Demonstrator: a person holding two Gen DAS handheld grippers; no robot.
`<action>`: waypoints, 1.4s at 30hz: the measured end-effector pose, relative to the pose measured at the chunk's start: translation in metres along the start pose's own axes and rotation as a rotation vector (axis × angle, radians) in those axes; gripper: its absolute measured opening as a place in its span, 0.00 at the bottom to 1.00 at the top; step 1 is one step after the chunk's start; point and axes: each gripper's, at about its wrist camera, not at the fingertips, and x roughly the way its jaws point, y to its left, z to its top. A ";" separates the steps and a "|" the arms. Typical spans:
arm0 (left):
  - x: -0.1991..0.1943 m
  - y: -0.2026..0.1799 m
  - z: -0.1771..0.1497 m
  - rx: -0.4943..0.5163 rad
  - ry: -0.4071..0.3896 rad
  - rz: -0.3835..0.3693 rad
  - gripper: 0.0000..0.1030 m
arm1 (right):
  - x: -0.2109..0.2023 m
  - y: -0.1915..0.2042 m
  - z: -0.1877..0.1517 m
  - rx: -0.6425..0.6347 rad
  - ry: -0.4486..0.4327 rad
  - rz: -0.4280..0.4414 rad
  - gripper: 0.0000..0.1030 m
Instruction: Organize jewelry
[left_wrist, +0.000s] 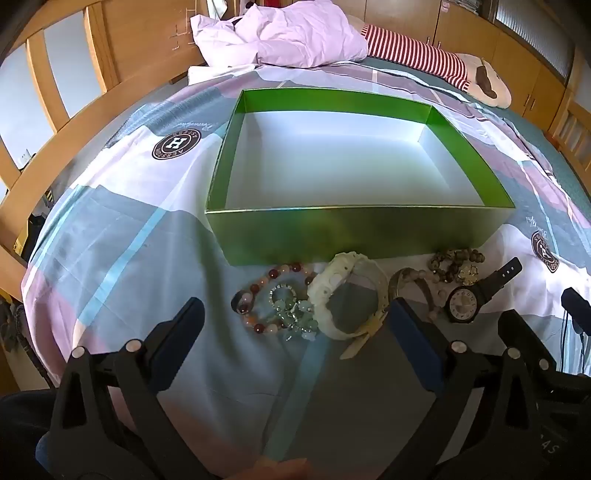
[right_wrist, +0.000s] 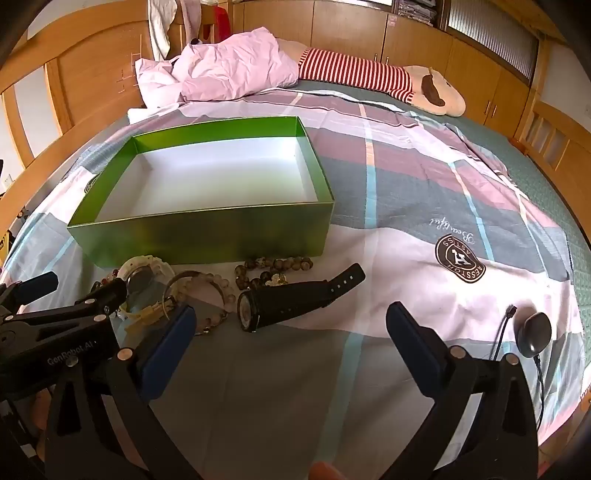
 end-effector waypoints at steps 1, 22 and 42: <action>0.000 0.000 0.000 0.001 -0.001 0.000 0.96 | 0.000 0.000 0.000 0.004 0.002 0.005 0.98; 0.003 0.002 -0.001 -0.004 0.009 0.003 0.96 | 0.000 -0.001 0.000 -0.003 0.001 -0.001 0.98; 0.004 0.004 0.000 0.003 0.009 0.014 0.96 | 0.002 0.001 -0.004 -0.005 0.005 -0.004 0.98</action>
